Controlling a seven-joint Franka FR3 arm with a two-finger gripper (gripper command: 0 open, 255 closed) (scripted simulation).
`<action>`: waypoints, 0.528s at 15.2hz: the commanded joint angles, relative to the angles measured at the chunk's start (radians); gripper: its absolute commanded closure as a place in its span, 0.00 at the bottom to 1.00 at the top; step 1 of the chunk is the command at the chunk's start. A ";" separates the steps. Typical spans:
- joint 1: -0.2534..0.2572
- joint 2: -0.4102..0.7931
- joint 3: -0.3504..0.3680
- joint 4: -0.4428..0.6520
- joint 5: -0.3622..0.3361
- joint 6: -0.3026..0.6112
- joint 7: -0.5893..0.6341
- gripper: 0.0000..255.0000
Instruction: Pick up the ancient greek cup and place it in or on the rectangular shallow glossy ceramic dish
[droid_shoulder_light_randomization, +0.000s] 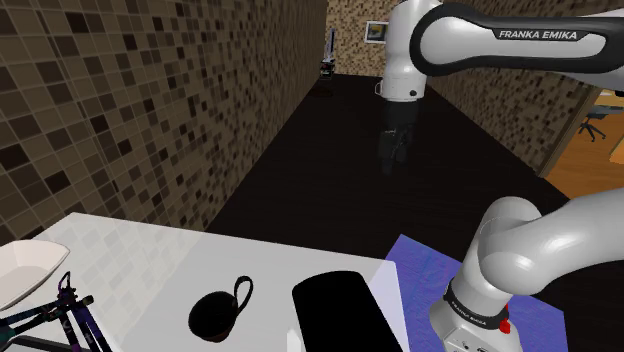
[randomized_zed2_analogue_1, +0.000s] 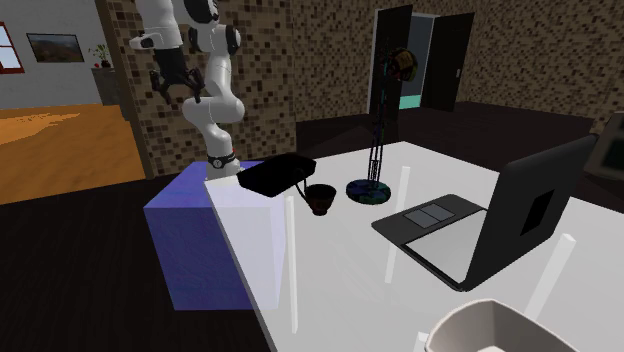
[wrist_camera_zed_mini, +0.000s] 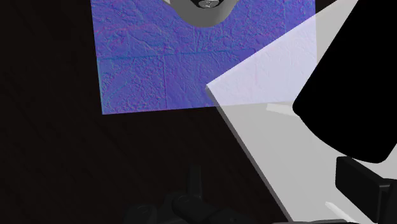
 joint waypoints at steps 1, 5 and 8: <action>0.000 0.000 0.000 0.000 0.000 0.000 0.000 0.00; 0.023 -0.022 0.083 -0.082 0.079 0.102 0.112 0.00; 0.043 -0.019 0.149 -0.128 0.137 0.187 0.195 0.00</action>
